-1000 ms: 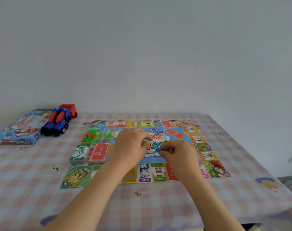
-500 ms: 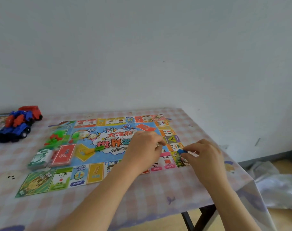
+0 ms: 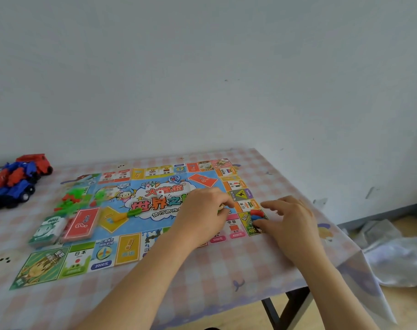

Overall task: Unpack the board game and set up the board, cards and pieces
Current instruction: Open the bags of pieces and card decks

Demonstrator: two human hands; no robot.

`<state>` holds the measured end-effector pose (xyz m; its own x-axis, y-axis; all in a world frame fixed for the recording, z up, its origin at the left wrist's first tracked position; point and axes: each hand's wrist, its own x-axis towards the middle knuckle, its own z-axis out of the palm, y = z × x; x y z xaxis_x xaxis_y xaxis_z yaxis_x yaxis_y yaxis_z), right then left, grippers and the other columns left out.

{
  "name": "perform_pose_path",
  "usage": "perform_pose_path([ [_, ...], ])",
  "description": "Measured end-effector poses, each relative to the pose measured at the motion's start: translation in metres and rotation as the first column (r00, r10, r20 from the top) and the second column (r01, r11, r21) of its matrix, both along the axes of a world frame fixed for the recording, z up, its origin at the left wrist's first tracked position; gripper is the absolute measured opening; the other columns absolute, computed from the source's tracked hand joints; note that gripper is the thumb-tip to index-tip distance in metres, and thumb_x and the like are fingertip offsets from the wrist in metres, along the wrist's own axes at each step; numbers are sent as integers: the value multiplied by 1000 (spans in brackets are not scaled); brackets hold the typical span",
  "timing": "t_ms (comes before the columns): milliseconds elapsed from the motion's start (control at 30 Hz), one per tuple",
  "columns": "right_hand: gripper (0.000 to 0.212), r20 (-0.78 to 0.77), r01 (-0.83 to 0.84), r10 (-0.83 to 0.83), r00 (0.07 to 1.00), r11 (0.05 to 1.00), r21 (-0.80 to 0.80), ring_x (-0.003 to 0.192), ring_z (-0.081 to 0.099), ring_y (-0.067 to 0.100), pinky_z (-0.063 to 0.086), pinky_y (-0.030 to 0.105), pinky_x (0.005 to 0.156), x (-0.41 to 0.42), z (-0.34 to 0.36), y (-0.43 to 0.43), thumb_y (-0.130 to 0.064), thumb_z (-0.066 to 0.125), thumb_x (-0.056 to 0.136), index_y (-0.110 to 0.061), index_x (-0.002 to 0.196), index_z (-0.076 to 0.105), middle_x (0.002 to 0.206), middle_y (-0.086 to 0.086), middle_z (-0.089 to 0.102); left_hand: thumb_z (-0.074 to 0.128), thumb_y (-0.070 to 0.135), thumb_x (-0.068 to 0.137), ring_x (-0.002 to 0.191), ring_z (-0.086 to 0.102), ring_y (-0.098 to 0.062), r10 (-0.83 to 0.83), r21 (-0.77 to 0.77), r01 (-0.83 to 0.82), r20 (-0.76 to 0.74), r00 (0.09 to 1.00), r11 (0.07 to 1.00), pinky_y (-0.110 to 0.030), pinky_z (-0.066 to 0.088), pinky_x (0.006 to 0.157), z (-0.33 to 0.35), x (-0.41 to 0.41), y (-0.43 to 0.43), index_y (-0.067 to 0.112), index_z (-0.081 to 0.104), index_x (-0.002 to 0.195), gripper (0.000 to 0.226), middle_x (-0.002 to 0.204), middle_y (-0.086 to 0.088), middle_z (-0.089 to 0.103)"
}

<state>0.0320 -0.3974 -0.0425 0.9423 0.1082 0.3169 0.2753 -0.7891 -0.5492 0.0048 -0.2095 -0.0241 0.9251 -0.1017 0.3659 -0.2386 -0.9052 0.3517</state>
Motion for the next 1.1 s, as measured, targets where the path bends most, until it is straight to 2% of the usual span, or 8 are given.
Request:
perform_pose_path([
  [100,39,-30,-34,33,999,999,-38,98,47,9,35,25,74,5,4,-2,-45,74,75,-34,112,68,99,-14,53,54,23,92,98,58,-6,-6,6,6,-16,1000,1000,-25,47,88,-1,1,1,29,69,107,21,108,10,66],
  [200,32,-53,-61,57,997,995,-81,97,43,8,31,24,72,10,7,0,-47,75,72,-35,102,71,98,-14,52,54,23,92,99,57,-6,-10,5,10,-18,1000,1000,-24,46,87,-1,2,1,29,68,107,21,109,10,65],
  [300,27,-50,-78,75,996,994,-70,96,47,10,30,24,69,14,8,2,-47,78,68,-33,91,72,94,-12,54,53,22,92,99,57,-5,-17,-2,17,-25,1000,1000,-22,45,86,-1,2,2,29,68,107,22,110,11,64],
  [533,26,-64,-93,89,994,994,-63,93,46,8,30,22,68,17,9,4,-49,79,65,-34,83,68,90,-13,53,53,22,92,97,58,-6,-21,-13,20,-42,999,1000,-23,48,85,-2,4,6,28,68,107,22,110,10,64],
  [700,30,-101,-95,86,991,992,-86,95,46,8,33,25,74,18,12,6,-50,77,68,-33,92,70,97,-12,55,54,21,92,95,59,-6,-27,-17,26,-38,999,1000,-25,49,86,-4,4,9,27,68,107,22,109,9,65],
  [967,31,-134,-99,86,987,991,-88,97,47,10,35,25,76,15,16,8,-46,77,70,-29,96,73,101,-9,58,54,20,92,94,60,-5,-30,-24,29,-36,999,999,-27,51,86,-3,4,14,26,69,107,22,109,9,66],
  [1100,30,-93,-97,92,991,994,-45,90,51,10,41,28,73,13,18,9,-43,73,76,-26,100,73,96,-9,60,55,22,93,94,58,-3,-11,-30,11,-10,1000,999,-18,45,82,-1,2,20,27,69,107,21,109,11,66],
])
